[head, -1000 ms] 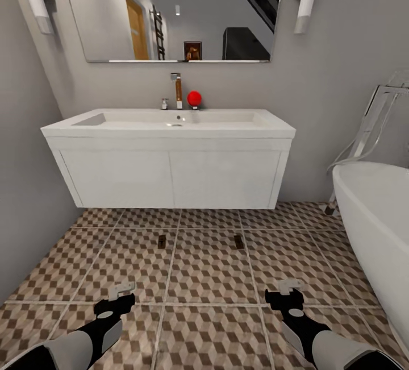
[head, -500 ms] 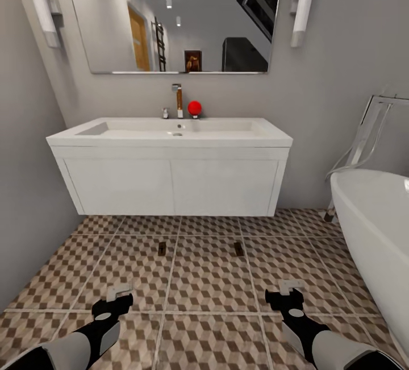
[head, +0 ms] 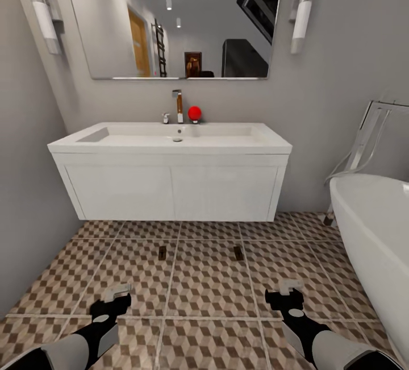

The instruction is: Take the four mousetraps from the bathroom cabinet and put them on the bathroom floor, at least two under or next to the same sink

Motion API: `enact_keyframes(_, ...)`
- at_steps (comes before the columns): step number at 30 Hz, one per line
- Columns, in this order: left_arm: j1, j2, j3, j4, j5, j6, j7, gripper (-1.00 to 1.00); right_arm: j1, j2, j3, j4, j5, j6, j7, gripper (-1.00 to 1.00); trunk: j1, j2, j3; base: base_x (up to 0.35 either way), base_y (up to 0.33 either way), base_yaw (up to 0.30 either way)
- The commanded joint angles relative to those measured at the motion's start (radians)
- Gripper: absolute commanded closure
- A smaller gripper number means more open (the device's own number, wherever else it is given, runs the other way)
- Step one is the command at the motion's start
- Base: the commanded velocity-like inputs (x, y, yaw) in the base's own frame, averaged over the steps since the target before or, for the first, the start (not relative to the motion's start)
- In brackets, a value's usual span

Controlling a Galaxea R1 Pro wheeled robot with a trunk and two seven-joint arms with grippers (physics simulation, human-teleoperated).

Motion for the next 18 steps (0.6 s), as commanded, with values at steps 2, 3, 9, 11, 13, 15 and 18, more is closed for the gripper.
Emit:
enact_keyframes(2, 0.0, 0.0, -0.008, 0.002, 0.005, -0.001, 0.005, -1.0, 0.0, 0.0, 0.009, 0.0, -0.009, -0.002, -0.002, -1.0, -0.008, 0.014, 0.005, 0.0, 0.0, 0.0)
enact_keyframes(3, 0.0, 0.0, -0.009, 0.003, 0.005, -0.001, 0.005, -1.0, 0.0, 0.0, 0.009, 0.0, -0.009, -0.002, -0.002, -1.0, -0.012, 0.021, 0.009, 0.0, 0.0, 0.0)
enact_keyframes(9, 0.001, -0.006, -0.01, 0.007, 0.005, -0.002, 0.005, -1.0, 0.0, 0.0, 0.009, 0.0, -0.009, -0.002, -0.002, -1.0, -0.035, 0.063, 0.027, 0.0, 0.0, 0.0)
enact_keyframes(11, 0.001, -0.007, -0.01, 0.007, 0.005, -0.001, 0.005, -1.0, 0.0, 0.0, 0.009, 0.0, -0.009, -0.002, -0.002, -1.0, -0.042, 0.077, 0.034, 0.0, 0.0, 0.0)
enact_keyframes(13, 0.001, -0.008, -0.01, 0.007, 0.005, -0.001, 0.005, -1.0, 0.0, 0.0, 0.009, 0.0, -0.009, -0.002, -0.002, -1.0, -0.05, 0.091, 0.04, 0.0, 0.0, 0.0)
enact_keyframes(15, 0.001, -0.008, -0.01, 0.007, 0.005, 0.0, 0.006, -1.0, 0.0, 0.0, 0.009, 0.0, -0.009, -0.002, -0.002, -1.0, -0.058, 0.105, 0.046, 0.0, 0.0, 0.0)
enact_keyframes(18, 0.001, -0.008, -0.01, 0.007, 0.005, 0.001, 0.006, -1.0, 0.0, 0.0, 0.009, 0.0, -0.009, -0.002, -0.002, -1.0, -0.069, 0.126, 0.056, 0.0, 0.0, 0.0)
